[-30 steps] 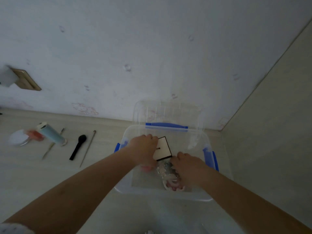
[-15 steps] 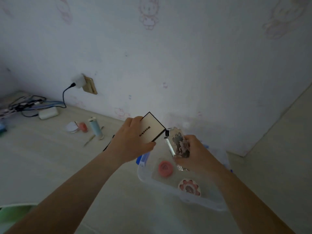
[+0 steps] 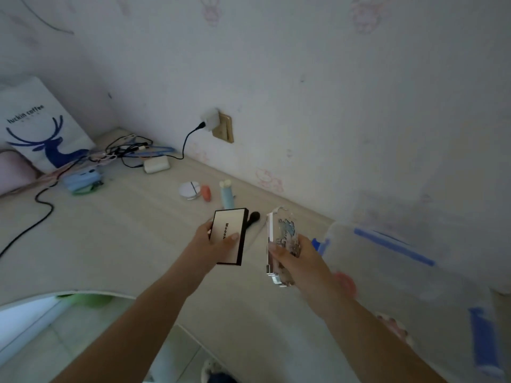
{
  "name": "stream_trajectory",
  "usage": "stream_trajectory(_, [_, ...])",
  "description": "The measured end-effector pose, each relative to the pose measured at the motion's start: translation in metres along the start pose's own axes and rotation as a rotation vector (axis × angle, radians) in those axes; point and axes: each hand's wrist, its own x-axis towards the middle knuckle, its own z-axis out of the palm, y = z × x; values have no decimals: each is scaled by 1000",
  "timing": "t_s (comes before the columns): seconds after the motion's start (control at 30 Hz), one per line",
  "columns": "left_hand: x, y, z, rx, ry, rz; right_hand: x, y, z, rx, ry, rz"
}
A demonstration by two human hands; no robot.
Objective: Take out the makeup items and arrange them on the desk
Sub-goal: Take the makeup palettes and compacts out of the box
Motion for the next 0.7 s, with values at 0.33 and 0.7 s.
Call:
stream_trajectory(0.33, [123,-71,-128,20,-48,-286,78,70,132,38,159,298])
stream_trajectory(0.7, [237,-88,-236,228,-178,-360,163,94,246,30,258,566])
